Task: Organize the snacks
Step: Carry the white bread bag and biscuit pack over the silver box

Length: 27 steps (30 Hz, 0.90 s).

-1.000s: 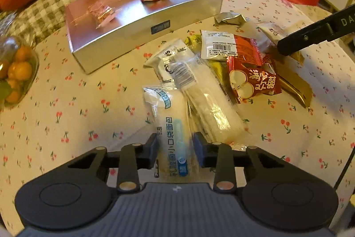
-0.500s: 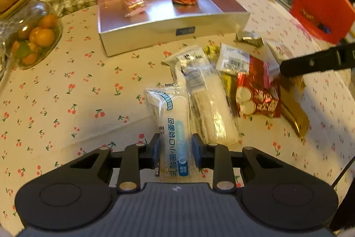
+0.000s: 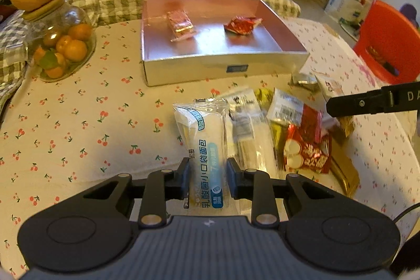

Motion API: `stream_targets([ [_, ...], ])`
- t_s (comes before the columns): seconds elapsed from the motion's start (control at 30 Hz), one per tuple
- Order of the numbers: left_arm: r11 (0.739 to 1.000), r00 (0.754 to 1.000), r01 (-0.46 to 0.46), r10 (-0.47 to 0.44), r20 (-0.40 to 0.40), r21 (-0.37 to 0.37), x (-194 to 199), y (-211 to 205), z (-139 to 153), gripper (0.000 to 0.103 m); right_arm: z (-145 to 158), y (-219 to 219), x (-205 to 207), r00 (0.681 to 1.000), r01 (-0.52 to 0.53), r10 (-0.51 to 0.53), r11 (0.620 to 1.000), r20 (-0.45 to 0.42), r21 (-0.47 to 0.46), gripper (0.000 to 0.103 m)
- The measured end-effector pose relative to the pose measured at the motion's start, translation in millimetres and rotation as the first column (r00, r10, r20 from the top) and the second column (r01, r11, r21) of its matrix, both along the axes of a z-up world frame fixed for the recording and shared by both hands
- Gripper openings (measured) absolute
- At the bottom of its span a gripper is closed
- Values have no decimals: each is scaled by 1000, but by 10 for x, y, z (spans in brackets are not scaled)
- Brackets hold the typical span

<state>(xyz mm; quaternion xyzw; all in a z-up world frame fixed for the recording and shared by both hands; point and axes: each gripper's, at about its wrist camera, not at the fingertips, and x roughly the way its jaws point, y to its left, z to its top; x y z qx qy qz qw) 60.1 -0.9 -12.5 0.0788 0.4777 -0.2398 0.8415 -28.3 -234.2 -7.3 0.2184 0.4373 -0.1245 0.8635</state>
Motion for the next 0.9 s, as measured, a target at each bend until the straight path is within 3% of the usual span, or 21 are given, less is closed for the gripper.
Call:
stream_targets([
  [0.63, 975, 989, -145, 150, 15, -167, 466, -191, 254, 26, 147, -400, 394, 982, 135, -137, 991, 130, 22, 39],
  [0.9, 970, 987, -148, 157, 32, -193, 780, -440, 289, 26, 99, -557, 564, 964, 156, -156, 988, 217, 16, 39],
])
